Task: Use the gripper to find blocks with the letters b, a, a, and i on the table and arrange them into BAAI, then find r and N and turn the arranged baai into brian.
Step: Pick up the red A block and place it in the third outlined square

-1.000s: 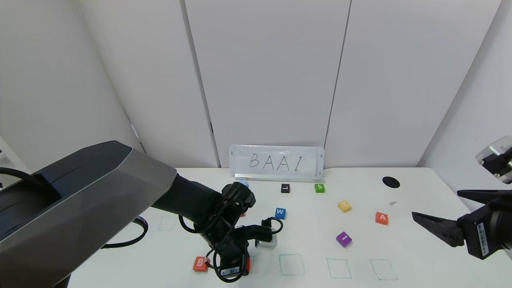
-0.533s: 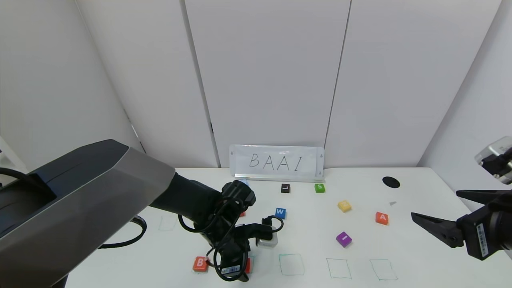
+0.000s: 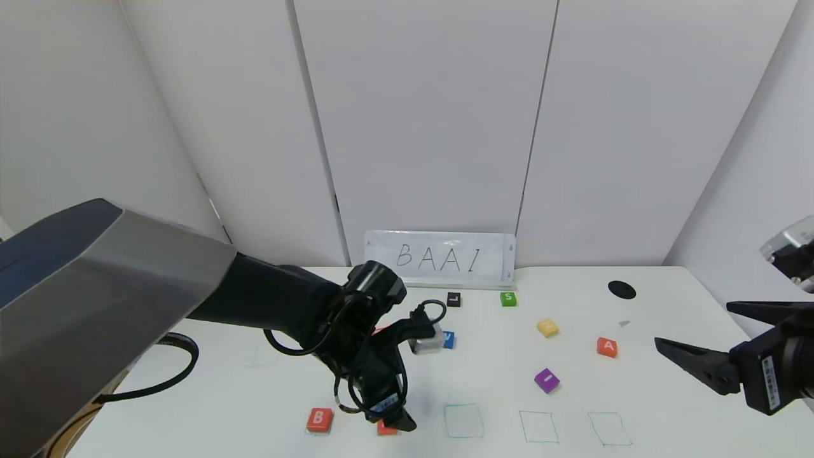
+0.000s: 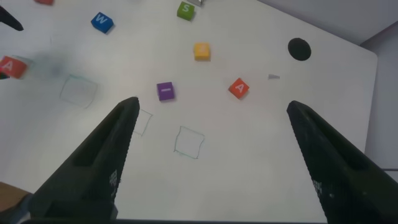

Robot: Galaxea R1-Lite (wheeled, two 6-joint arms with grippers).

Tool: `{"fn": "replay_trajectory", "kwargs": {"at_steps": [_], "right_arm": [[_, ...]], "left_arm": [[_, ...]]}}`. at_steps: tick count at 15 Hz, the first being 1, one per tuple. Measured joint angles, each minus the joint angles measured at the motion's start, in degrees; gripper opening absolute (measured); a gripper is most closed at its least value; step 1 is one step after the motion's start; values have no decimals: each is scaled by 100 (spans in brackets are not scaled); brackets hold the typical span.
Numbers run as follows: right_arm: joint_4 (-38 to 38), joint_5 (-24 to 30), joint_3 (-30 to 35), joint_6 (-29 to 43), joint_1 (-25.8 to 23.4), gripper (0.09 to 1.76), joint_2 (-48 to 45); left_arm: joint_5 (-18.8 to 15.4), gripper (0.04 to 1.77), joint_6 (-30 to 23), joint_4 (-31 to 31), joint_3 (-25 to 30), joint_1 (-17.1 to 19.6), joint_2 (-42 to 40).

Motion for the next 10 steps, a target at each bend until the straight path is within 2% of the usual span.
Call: {"fn": "replay_trajectory", "kwargs": {"at_steps": [4,5,6,8,10], "right_arm": [[0,4,-11,27,20,171,-20],[0,4,-20,41,20,171,-23],[0,-33,-28,46,20,171,-26],[0,-93,-34,51,20,171,-26],[-2,-104,-43,71,20,171,7]], "left_arm": [[95,161,-2594,-82,-344,-183,-243],[176,162,-3101,-88,-366,-232,-378],[345,163,-3602,-93,-357,-273,-541],[1023,165,-4384,-96,-252,-310,-911],[1577,167,-4657,-99,-27,-286,-1300]]}}
